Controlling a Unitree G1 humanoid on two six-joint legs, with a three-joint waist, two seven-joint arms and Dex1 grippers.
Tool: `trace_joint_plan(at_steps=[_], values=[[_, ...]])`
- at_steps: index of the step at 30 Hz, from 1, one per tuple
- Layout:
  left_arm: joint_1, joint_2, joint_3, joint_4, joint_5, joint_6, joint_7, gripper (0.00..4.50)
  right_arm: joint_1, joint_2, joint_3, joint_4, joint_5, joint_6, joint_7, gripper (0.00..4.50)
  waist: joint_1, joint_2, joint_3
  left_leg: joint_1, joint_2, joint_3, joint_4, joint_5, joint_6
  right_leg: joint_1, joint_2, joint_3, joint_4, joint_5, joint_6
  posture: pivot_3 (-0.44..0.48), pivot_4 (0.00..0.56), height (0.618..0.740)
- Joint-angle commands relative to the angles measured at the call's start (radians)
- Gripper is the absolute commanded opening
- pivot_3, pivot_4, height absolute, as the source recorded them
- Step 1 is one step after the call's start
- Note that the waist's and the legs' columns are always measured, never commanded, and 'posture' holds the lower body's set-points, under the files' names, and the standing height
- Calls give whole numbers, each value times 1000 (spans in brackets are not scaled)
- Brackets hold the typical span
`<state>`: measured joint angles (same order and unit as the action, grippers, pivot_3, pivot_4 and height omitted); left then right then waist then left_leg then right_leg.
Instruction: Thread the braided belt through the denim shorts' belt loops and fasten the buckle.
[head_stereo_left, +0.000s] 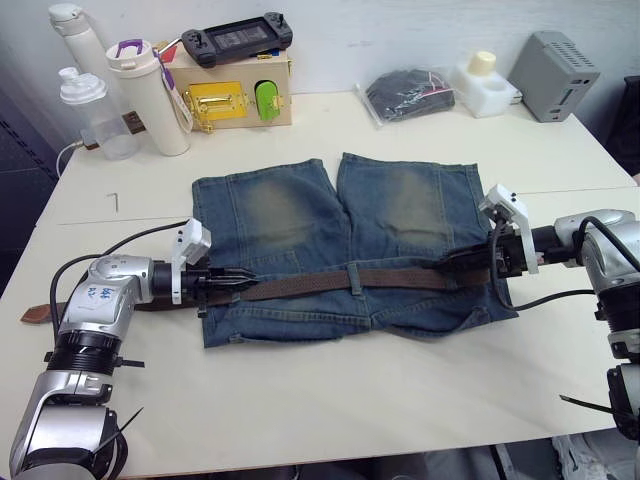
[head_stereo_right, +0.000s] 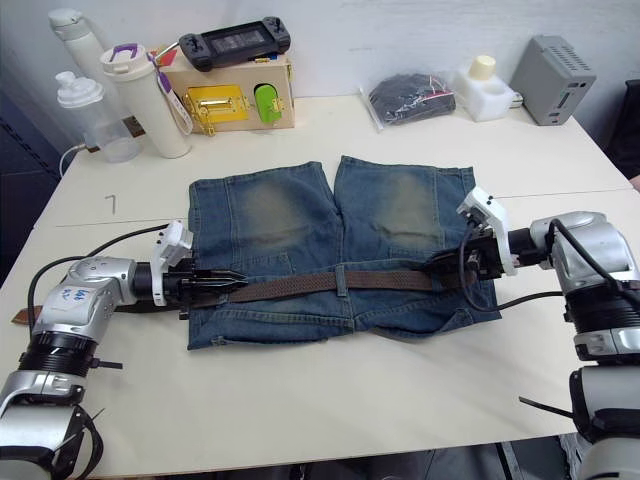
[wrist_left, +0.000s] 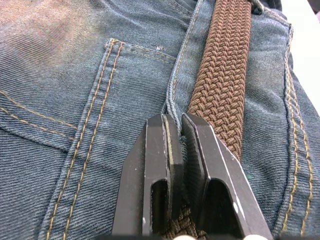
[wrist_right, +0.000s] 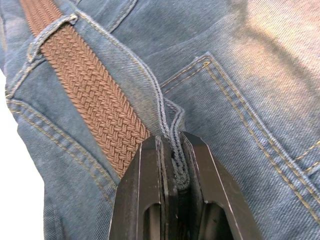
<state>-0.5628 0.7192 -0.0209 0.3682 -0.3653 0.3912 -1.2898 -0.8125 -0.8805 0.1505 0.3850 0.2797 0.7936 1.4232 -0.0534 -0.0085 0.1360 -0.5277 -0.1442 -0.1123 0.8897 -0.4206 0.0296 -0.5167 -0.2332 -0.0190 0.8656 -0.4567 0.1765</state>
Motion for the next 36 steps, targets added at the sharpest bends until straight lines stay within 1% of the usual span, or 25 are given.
trace_joint_plan(at_steps=[1,5,10,12,15,17,18,20,23,25,26,27,29,31,33,36], values=[[-44,6,7,44,35,-30,21,205,-32,21,-48,23,7,-34,-48,0,0,0,0,0,0,0,0,0,0,0,0,0,0,0,0,0,150,645],[-107,-31,16,132,70,-82,80,205,-66,53,-74,74,0,-75,-111,0,1,0,0,0,0,0,1,0,0,0,0,0,1,0,0,0,150,645],[-241,-78,39,316,131,-228,192,205,-134,99,-119,173,-12,-169,-203,0,1,0,0,-1,0,0,2,0,0,0,0,0,3,0,0,0,150,645],[-289,-90,51,373,154,-318,246,205,-159,117,-148,209,-16,-225,-250,0,1,0,0,-2,-1,0,3,0,0,-1,0,0,3,0,0,0,150,645],[-318,-95,79,391,164,-453,299,205,-173,130,-199,225,0,-313,-286,0,0,0,0,-3,-1,0,3,0,0,-3,0,0,4,0,0,0,150,645],[-285,-83,109,313,147,-519,305,205,-146,120,-247,175,33,-343,-287,0,0,0,0,-4,-1,0,2,0,0,-4,0,0,5,0,0,0,150,645],[-254,-75,127,250,132,-545,305,205,-119,111,-270,127,50,-357,-279,0,0,0,0,-4,-1,0,2,0,0,-5,0,0,5,0,0,0,150,645],[-146,-45,160,61,126,-604,311,205,-22,86,-318,-14,88,-407,-243,0,-2,0,0,-6,-1,-1,2,0,0,-6,0,0,5,0,0,0,150,645],[120,-18,214,-295,159,-678,361,205,194,28,-379,-268,149,-420,-174,0,-3,0,0,-5,-1,-3,-2,-1,0,-6,0,1,3,0,0,0,150,645],[306,-7,240,-458,203,-747,375,205,346,-20,-406,-417,194,-376,-128,0,-2,2,-1,-3,-1,-3,-6,-1,0,-5,1,2,2,1,-1,0,150,645],[419,-12,259,-530,232,-786,388,205,440,-53,-423,-492,216,-349,-101,0,1,2,-1,-3,-1,-4,-7,-1,0,-4,1,2,1,1,-1,0,150,645],[493,-14,271,-576,249,-806,401,205,502,-76,-435,-541,233,-331,-88,0,3,2,-1,-1,-1,-3,-8,-1,0,-3,1,2,1,1,-1,0,150,645],[652,-20,303,-601,316,-911,430,205,636,-129,-450,-617,228,-322,-62,0,9,2,-1,-1,0,-2,-7,-1,1,-1,1,2,-3,1,-1,0,150,645],[747,-19,313,-600,356,-976,452,205,732,-176,-449,-658,215,-320,-42,0,23,2,-1,-1,0,1,-1,0,1,1,0,1,-4,1,-1,0,150,645],[814,-12,304,-605,370,-1012,461,205,790,-216,-436,-682,216,-286,-36,0,38,3,-1,-1,2,5,5,1,3,2,-2,0,-4,1,-1,0,150,645],[870,1,286,-610,386,-1047,471,205,795,-238,-423,-694,244,-213,-67,0,54,3,-1,-1,2,8,9,1,5,2,-3,2,-3,2,0,0,150,645]])
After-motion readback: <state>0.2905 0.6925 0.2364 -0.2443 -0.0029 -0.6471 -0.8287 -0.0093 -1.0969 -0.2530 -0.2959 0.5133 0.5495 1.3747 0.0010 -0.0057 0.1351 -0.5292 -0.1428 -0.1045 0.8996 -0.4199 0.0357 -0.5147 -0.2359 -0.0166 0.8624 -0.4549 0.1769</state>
